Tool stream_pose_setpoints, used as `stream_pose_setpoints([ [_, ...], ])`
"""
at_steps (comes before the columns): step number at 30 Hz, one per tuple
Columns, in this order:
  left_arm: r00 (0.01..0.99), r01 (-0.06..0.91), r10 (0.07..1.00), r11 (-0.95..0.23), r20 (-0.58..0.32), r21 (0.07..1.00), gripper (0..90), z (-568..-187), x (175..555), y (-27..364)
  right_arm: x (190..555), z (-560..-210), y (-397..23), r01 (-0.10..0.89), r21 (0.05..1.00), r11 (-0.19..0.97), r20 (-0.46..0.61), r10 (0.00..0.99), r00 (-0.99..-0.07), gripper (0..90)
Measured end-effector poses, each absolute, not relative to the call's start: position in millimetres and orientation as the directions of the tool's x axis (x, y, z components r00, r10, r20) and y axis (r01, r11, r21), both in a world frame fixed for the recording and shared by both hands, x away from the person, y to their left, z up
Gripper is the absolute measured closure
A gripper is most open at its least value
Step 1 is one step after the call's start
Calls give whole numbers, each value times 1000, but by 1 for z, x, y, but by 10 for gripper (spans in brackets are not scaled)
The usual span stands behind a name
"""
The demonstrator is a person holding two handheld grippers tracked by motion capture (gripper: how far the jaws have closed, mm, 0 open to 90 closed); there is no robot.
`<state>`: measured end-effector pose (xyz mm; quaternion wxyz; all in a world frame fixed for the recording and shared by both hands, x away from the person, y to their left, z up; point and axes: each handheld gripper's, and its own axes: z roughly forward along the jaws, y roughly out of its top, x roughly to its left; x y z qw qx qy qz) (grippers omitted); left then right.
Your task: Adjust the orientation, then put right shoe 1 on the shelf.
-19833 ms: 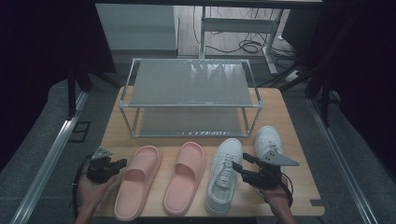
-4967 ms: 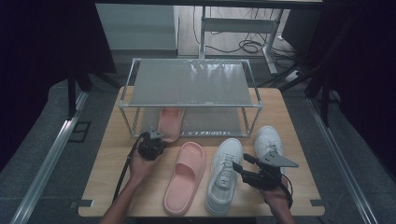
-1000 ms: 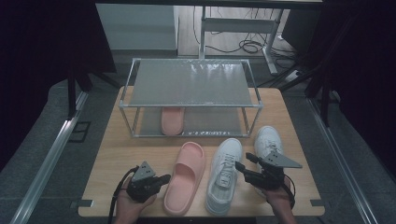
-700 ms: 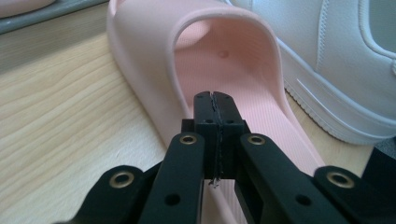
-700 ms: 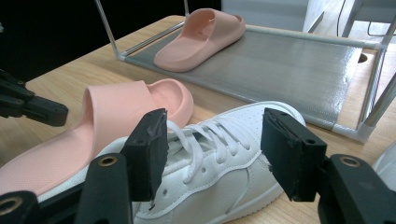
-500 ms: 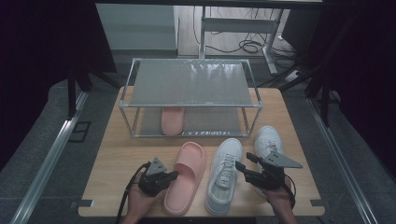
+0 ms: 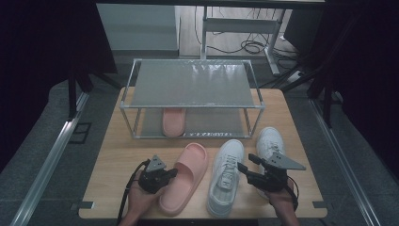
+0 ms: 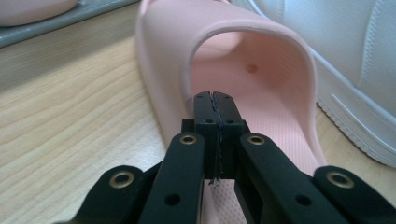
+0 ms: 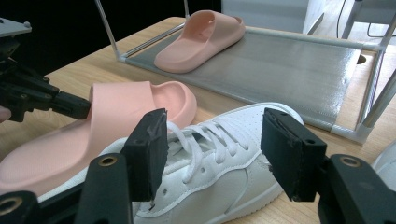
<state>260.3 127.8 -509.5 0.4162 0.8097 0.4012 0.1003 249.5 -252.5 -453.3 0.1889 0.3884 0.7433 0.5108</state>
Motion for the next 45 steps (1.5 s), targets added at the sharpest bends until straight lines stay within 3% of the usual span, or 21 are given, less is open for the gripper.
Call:
stream_pose_setpoints([
  [12, 619, 582, 766, -300, -173, 756, 900, -510, 273, 142, 250, -454, -253, 387, 905, 178, 116, 771, -626, 420],
  [20, 630, 566, 754, -283, -185, 774, 872, -502, 263, 144, 250, -454, -255, 387, 906, 173, 118, 774, -622, 420],
  [30, 650, 567, 724, -258, -232, 783, 780, -493, 247, 149, 249, -453, -256, 383, 908, 172, 114, 776, -620, 420],
  [45, 680, 554, 700, -295, -220, 778, 594, -489, 230, 139, 249, -454, -258, 385, 907, 171, 115, 779, -617, 420],
])
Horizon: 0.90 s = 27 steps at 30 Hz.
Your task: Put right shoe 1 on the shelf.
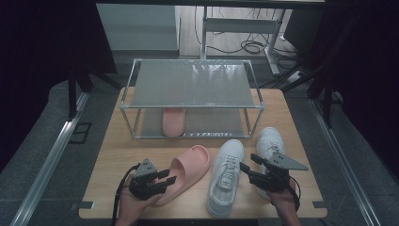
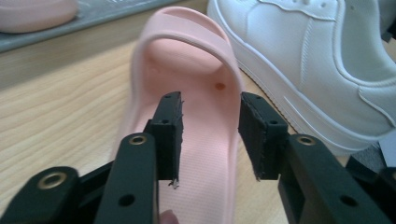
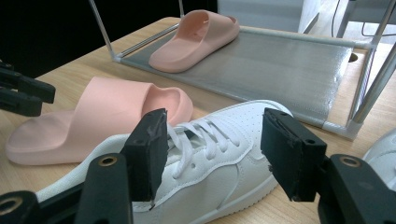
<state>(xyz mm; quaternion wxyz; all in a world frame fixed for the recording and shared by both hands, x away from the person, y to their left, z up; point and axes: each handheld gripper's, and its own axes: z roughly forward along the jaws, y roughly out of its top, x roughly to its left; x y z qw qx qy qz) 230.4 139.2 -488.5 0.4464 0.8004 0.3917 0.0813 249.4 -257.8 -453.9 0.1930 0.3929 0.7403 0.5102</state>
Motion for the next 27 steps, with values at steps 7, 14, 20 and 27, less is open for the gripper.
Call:
stream_pose_setpoints([
  [7, 693, 556, 688, -323, -214, 766, 588, -493, 227, 130, 250, -455, -257, 388, 905, 173, 116, 779, -617, 420],
  [14, 707, 555, 674, -341, -214, 759, 595, -495, 225, 119, 249, -455, -257, 387, 906, 173, 115, 779, -616, 420],
  [20, 720, 558, 662, -373, -209, 741, 603, -501, 230, 105, 250, -455, -257, 389, 905, 172, 117, 779, -616, 420],
  [27, 717, 554, 668, -376, -197, 743, 635, -501, 237, 95, 249, -454, -257, 385, 907, 172, 114, 779, -616, 420],
])
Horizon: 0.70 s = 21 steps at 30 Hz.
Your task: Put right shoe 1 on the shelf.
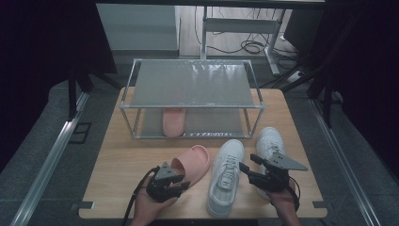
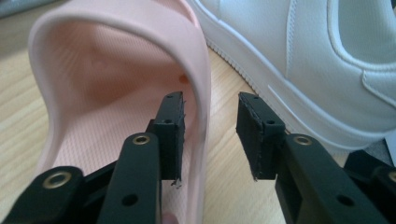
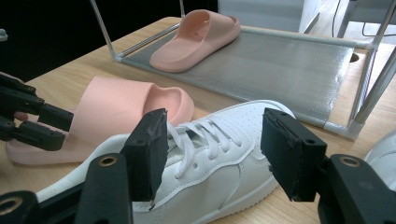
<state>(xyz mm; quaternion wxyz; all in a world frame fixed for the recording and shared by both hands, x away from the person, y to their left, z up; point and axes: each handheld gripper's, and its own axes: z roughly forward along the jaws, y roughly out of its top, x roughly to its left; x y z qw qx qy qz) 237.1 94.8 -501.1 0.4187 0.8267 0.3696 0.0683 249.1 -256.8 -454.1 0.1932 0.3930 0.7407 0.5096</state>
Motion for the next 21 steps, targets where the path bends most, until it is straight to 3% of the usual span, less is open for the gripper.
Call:
stream_pose_setpoints([
  [14, 701, 565, 693, -397, -167, 724, 813, -508, 250, 79, 249, -454, -257, 385, 906, 175, 111, 780, -616, 420],
  [21, 679, 557, 720, -375, -146, 741, 828, -500, 251, 81, 249, -453, -259, 384, 908, 169, 114, 781, -614, 420],
])
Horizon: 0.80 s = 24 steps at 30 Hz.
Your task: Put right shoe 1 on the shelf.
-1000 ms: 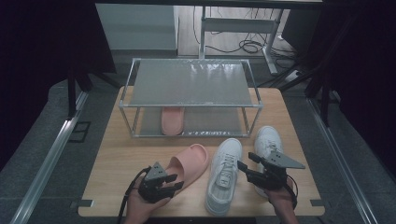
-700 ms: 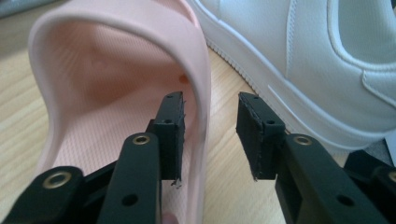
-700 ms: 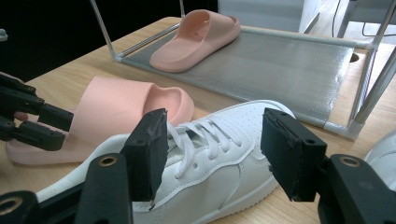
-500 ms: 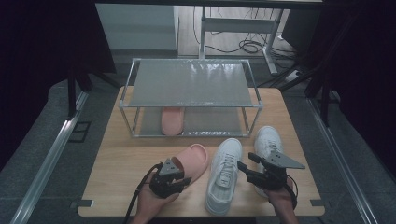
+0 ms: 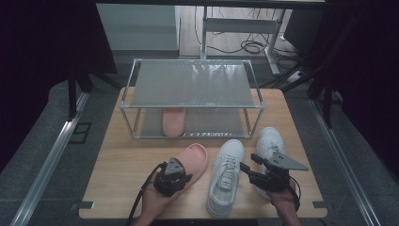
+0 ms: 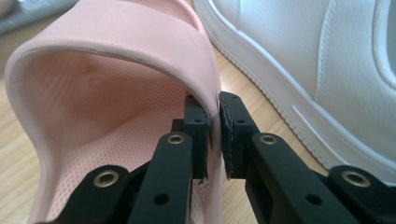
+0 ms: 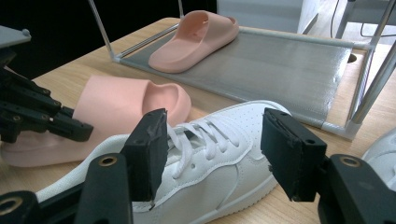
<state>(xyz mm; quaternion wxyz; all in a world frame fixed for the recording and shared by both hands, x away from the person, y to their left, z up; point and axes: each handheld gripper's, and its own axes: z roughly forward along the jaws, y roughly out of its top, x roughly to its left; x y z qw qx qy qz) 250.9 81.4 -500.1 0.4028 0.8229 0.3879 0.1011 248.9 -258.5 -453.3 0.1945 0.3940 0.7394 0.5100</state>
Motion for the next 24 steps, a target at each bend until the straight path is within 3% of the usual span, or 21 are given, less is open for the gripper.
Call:
stream_pose_setpoints([
  [9, 655, 535, 741, -311, -152, 786, 829, -481, 262, 81, 248, -452, -261, 383, 910, 160, 119, 783, -610, 420],
  [24, 606, 543, 778, -250, -169, 802, 820, -480, 304, 53, 249, -453, -260, 388, 907, 161, 123, 782, -611, 420],
])
